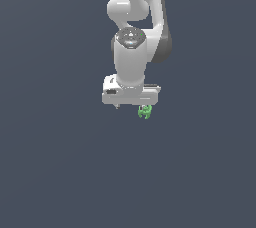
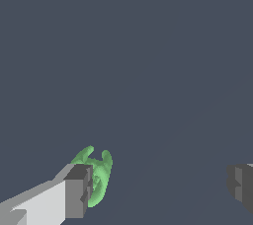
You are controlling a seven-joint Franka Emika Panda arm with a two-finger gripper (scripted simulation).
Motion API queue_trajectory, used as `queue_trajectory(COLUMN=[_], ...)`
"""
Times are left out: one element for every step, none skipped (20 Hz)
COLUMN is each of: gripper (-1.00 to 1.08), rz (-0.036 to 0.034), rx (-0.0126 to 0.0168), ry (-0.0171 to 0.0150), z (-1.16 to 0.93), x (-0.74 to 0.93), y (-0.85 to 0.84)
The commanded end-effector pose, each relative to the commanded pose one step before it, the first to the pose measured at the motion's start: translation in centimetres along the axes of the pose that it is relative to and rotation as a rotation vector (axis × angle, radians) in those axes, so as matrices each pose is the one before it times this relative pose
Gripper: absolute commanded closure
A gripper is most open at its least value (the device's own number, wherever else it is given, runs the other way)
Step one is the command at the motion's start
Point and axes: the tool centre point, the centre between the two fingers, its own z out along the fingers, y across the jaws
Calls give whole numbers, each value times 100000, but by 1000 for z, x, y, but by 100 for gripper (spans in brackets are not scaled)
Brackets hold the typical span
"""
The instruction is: Pick up the object and move it to a goal position.
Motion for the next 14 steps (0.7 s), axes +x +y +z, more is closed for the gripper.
queue_trajectory(gripper=[-92, -92, -92, -92, -92, -92, -92, -92, -92, -92, -92, -92, -92, -92], rz=[0, 228, 690, 1124, 1528, 1689, 1312, 882, 428, 0, -169, -117, 67, 182], rx=[0, 21, 68, 111, 150, 166, 131, 91, 47, 0, -14, -23, -15, -10], ry=[0, -7, -24, -38, -51, -56, -43, -30, -16, 0, 4, 10, 9, 9], z=[0, 9, 28, 44, 56, 55, 34, 13, -3, -13, 2, 27, 54, 84], x=[0, 13, 40, 67, 96, 116, 101, 78, 47, 11, -19, -36, -43, -57], y=[1, 70, 221, 362, 498, 563, 453, 323, 176, 13, -58, -99, -80, -95])
